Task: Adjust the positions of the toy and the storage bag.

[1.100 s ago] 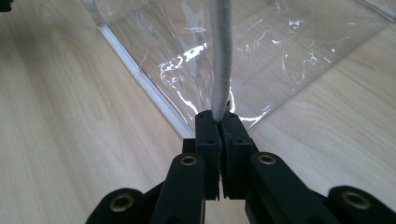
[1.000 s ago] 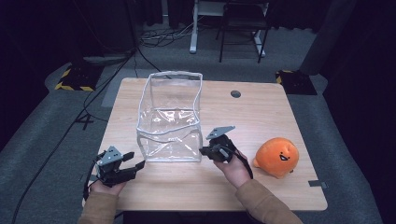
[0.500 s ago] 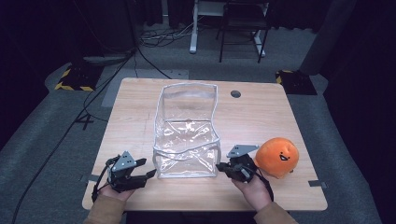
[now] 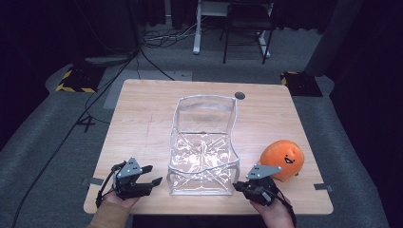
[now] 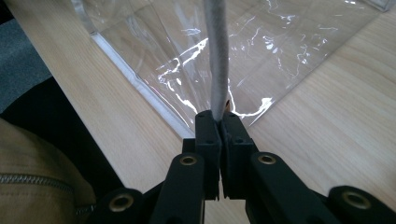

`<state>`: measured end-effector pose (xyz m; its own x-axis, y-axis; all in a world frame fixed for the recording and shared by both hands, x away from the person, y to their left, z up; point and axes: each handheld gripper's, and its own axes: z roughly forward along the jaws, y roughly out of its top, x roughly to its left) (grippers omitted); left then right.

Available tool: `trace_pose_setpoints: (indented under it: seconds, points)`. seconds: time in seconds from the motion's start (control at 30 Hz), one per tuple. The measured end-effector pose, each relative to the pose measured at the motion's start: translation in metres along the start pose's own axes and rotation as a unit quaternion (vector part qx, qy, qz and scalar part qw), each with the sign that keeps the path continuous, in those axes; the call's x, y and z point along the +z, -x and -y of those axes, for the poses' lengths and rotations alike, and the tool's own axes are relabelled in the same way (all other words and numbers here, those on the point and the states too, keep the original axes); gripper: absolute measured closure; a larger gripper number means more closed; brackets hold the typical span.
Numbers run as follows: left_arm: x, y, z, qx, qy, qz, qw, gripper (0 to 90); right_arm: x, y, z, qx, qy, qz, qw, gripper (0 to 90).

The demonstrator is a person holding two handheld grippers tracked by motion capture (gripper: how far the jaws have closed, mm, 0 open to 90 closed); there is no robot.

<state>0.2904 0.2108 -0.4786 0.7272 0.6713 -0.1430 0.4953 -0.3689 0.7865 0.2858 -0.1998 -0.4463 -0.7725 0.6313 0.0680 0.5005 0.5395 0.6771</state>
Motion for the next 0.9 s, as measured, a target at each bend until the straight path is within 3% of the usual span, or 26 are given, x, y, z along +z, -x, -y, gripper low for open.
trace_pose_setpoints:
  seconds: [0.27, 0.37, 0.43, 0.9]
  points:
    - [0.014, 0.010, -0.004, 0.023, -0.020, 0.029, 0.9991, 40.0, -0.017, -0.005, 0.019, 0.015, 0.002, 0.008, 0.9998, 87.0]
    - [0.021, 0.009, -0.005, 0.027, -0.027, 0.027, 0.9989, 39.5, -0.022, -0.008, 0.025, 0.012, 0.002, 0.015, 0.9998, 86.9]
    - [0.025, 0.007, -0.006, 0.019, -0.033, 0.029, 0.9989, 39.0, -0.026, -0.007, 0.029, 0.017, 0.004, 0.018, 0.9997, 86.9]
    - [0.027, 0.004, -0.007, 0.023, -0.034, 0.028, 0.9987, 38.7, -0.038, -0.011, 0.041, 0.027, 0.011, 0.022, 0.9993, 83.5]
